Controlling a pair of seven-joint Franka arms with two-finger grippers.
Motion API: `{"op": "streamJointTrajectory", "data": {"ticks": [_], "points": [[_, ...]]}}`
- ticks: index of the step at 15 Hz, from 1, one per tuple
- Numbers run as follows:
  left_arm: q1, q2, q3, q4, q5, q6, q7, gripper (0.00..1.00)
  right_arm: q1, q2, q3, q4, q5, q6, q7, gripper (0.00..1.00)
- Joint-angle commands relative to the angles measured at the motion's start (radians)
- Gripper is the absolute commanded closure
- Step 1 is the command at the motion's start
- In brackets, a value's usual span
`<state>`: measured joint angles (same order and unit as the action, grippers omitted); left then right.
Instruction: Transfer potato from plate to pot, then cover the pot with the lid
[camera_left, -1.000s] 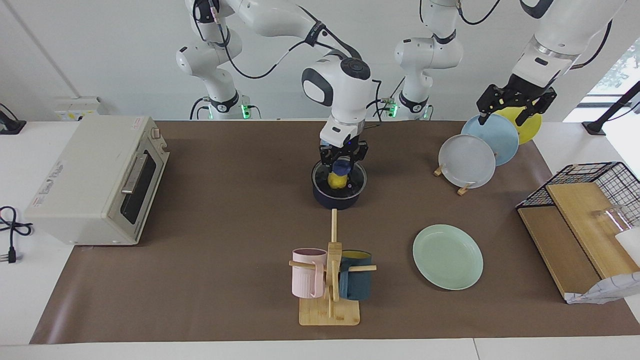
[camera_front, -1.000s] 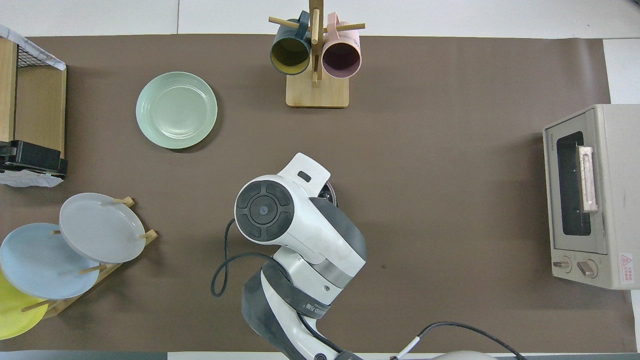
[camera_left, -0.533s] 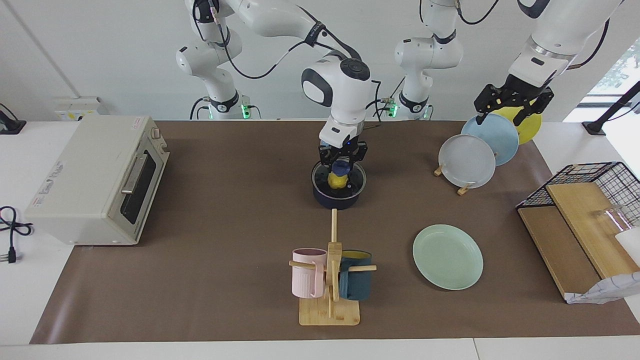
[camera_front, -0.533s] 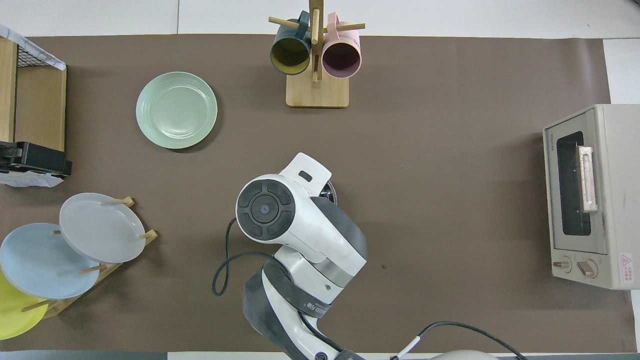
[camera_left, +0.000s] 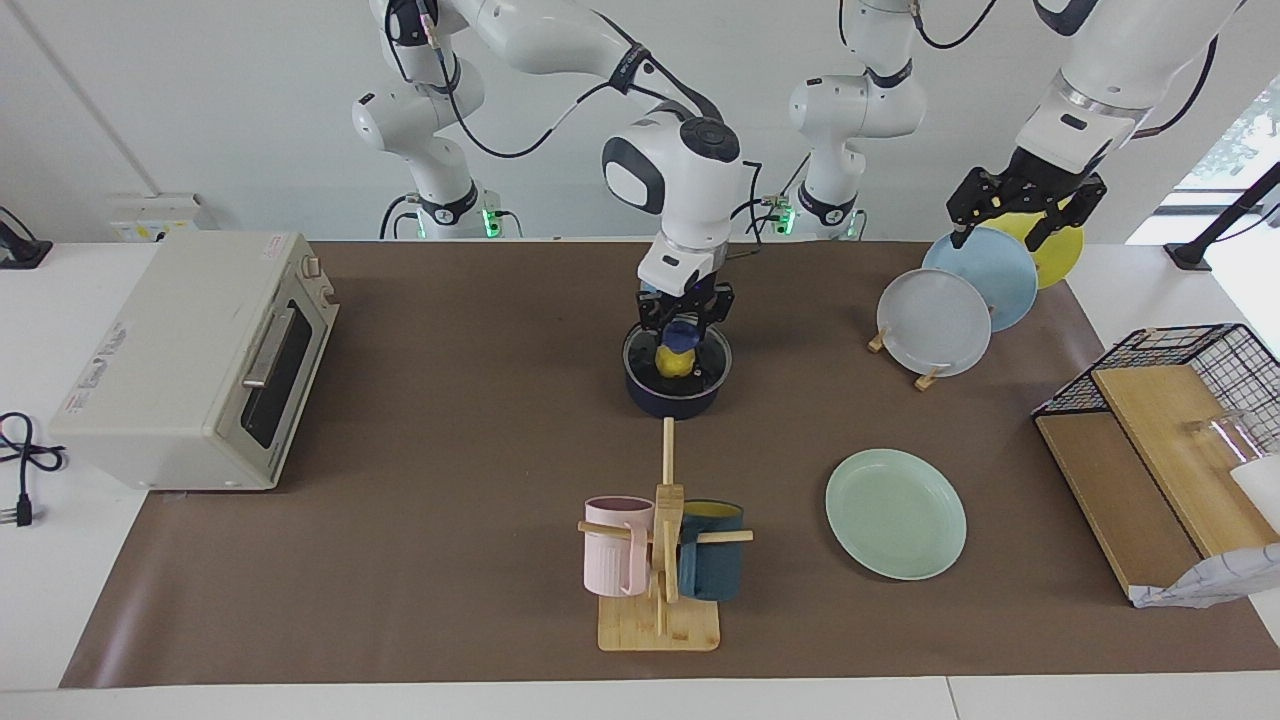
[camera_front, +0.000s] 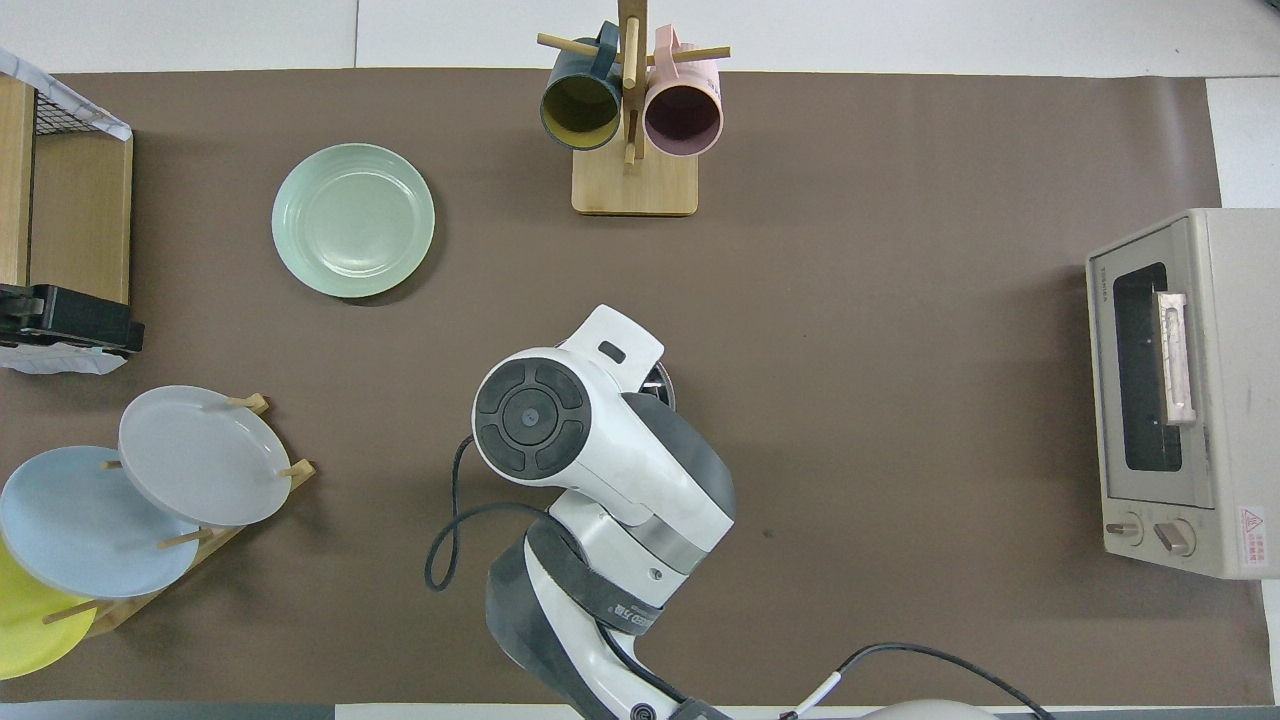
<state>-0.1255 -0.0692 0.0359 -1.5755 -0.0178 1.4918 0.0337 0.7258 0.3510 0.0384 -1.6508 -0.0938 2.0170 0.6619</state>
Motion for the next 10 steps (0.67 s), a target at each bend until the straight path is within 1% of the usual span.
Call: {"op": "streamJointTrajectory", "data": {"ticks": [1, 3, 10], "points": [[-0.003, -0.023, 0.004, -0.018, -0.004, 0.005, 0.006, 0.00, -0.011, -0.006, 0.005, -0.003, 0.002, -0.017, 0.028, 1.00], [-0.003, -0.023, 0.004, -0.018, -0.004, 0.005, 0.005, 0.00, -0.013, -0.006, 0.003, 0.003, 0.029, -0.020, 0.028, 1.00], [0.004, -0.023, 0.004, -0.018, -0.004, 0.004, 0.006, 0.00, -0.017, -0.003, 0.003, 0.016, 0.032, -0.035, 0.028, 1.00]]}}
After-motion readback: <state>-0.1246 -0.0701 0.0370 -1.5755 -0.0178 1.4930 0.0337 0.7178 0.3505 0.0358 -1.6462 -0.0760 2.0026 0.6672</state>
